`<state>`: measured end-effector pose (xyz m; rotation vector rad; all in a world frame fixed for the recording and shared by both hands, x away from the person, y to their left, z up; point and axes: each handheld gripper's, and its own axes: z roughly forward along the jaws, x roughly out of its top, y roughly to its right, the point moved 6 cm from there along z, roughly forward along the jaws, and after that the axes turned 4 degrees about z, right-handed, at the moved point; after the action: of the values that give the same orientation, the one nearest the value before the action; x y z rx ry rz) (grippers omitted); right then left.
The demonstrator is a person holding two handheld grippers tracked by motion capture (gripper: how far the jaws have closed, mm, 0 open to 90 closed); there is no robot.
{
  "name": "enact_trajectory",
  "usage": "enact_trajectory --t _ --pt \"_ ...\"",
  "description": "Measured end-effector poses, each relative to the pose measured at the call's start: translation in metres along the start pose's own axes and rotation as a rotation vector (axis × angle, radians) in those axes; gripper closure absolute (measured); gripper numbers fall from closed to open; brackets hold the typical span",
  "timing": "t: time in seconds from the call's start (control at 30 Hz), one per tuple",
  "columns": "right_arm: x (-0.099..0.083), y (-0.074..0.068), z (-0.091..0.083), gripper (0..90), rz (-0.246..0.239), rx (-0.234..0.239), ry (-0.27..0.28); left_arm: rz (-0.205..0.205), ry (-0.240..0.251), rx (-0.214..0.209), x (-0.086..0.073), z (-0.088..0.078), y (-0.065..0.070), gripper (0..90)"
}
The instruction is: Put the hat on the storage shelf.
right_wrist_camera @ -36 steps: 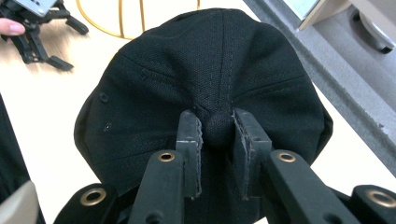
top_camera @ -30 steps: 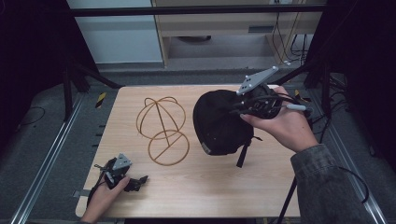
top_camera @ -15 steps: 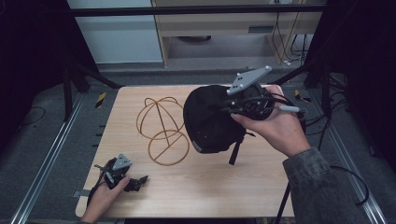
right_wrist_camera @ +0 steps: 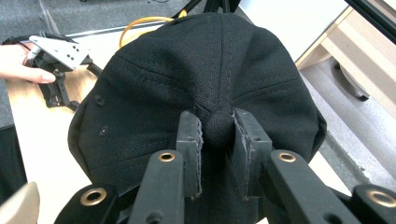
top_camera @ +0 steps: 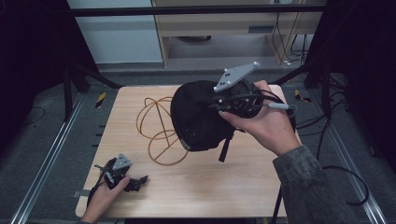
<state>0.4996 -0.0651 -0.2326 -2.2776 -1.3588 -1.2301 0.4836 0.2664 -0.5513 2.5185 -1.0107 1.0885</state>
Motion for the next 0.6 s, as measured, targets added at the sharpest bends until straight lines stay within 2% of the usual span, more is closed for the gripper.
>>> enact_trajectory --t 0.6 --pt "0.030 -0.009 0.002 74.2 -0.030 -0.006 0.032 0.002 -0.003 -0.002 0.000 0.000 0.000 0.0"
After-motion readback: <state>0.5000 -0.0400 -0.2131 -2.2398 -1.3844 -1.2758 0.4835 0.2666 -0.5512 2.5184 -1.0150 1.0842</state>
